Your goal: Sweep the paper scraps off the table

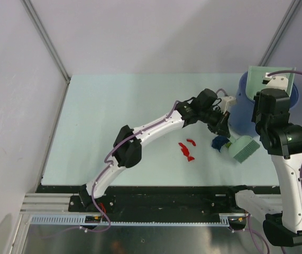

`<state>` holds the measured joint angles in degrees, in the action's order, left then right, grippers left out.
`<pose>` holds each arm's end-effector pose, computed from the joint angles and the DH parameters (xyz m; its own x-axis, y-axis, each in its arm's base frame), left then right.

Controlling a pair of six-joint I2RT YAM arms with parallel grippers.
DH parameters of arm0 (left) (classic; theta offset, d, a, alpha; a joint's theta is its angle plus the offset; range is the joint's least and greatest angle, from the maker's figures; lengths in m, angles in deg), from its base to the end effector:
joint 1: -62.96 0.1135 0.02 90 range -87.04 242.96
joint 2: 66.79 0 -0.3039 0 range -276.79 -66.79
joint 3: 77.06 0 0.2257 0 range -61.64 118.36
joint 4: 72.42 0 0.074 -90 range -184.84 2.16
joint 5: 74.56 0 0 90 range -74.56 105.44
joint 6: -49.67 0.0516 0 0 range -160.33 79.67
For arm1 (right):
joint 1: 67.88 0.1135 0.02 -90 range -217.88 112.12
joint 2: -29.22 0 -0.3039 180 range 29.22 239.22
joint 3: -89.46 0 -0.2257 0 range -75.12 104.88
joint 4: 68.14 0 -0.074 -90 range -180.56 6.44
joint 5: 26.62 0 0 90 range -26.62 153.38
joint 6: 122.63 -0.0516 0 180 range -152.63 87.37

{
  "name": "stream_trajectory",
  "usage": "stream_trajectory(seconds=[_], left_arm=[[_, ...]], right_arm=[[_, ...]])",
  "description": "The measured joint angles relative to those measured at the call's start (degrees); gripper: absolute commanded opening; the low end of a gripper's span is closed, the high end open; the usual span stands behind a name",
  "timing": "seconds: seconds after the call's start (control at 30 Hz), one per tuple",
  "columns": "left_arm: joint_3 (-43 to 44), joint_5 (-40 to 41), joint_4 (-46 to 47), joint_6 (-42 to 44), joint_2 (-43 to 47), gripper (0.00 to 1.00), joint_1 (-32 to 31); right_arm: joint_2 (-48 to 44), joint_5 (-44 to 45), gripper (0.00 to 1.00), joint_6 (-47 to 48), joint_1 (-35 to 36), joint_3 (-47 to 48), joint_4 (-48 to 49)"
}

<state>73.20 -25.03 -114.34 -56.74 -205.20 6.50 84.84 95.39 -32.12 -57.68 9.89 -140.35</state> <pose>0.2849 -0.4904 0.3048 -0.5324 0.4141 -0.7383 0.8277 0.0721 -0.5565 0.1161 -0.0069 0.4692 -0.4557 -0.0897 -0.8856 0.3090 0.9171 -0.2518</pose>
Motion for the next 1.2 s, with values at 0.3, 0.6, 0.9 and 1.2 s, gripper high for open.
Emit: stream_trajectory(seconds=[0.3, 0.6, 0.9, 1.2], left_arm=[[-5.90, 11.47, 1.38, -13.33, -1.40, 0.00, 1.79], [-11.78, 17.88, 1.99, -16.57, -0.39, 0.00, 4.87], [-25.77, 19.41, 4.00, -11.04, 9.01, 0.00, 16.09], [-45.53, 17.05, 5.62, -1.11, 22.91, 0.00, 32.41]], right_arm=[[0.31, 1.16, 0.00, -1.64, -0.04, 3.61, -5.92], [-0.17, 1.14, 0.00, -3.58, 0.17, 3.63, -8.35], [1.99, 3.04, 0.00, -5.92, 5.44, 3.63, -10.51], [9.05, 4.87, 0.00, -9.14, 20.46, 3.63, -10.73]])
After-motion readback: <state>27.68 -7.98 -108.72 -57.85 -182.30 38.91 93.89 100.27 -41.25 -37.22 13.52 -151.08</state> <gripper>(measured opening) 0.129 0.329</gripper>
